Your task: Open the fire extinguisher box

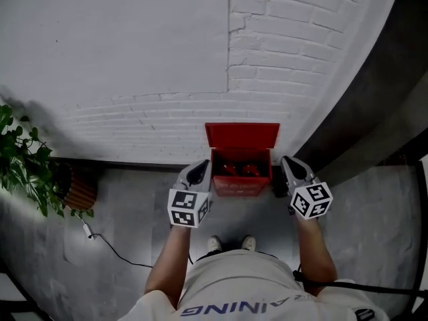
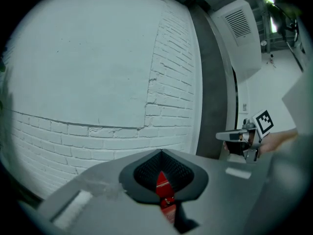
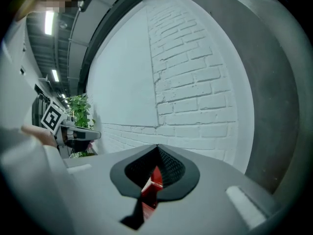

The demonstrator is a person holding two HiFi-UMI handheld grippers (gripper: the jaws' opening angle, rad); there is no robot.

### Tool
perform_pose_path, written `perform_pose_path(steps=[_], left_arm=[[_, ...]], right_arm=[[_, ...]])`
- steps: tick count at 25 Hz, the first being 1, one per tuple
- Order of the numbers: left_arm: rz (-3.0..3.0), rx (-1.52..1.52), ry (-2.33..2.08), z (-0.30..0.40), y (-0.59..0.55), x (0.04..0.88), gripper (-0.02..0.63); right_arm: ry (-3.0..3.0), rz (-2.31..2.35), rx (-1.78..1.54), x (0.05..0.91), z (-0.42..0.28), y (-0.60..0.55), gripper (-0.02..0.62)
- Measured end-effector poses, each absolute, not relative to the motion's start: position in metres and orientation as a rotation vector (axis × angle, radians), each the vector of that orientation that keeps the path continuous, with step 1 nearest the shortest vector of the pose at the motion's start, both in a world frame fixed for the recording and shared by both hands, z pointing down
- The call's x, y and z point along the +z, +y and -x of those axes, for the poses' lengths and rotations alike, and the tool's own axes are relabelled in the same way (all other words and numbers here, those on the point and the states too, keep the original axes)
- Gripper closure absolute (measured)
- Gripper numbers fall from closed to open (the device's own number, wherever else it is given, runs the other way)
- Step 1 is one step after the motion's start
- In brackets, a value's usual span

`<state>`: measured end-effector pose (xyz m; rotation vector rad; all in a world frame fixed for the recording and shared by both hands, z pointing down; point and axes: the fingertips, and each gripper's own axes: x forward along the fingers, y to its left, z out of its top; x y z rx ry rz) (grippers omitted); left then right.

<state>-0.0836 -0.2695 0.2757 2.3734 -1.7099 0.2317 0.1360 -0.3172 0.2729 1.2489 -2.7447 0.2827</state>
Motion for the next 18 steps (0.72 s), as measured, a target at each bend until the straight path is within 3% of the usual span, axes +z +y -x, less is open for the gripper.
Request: perform_pose_path(steps=[18], left_arm=[[-2.375, 0.235, -1.685, 0.071, -0.262, 0.272, 0.6]], right_arm=[[-2.73, -1.243, 0.286, 0.271, -0.143, -0.306, 0.591]])
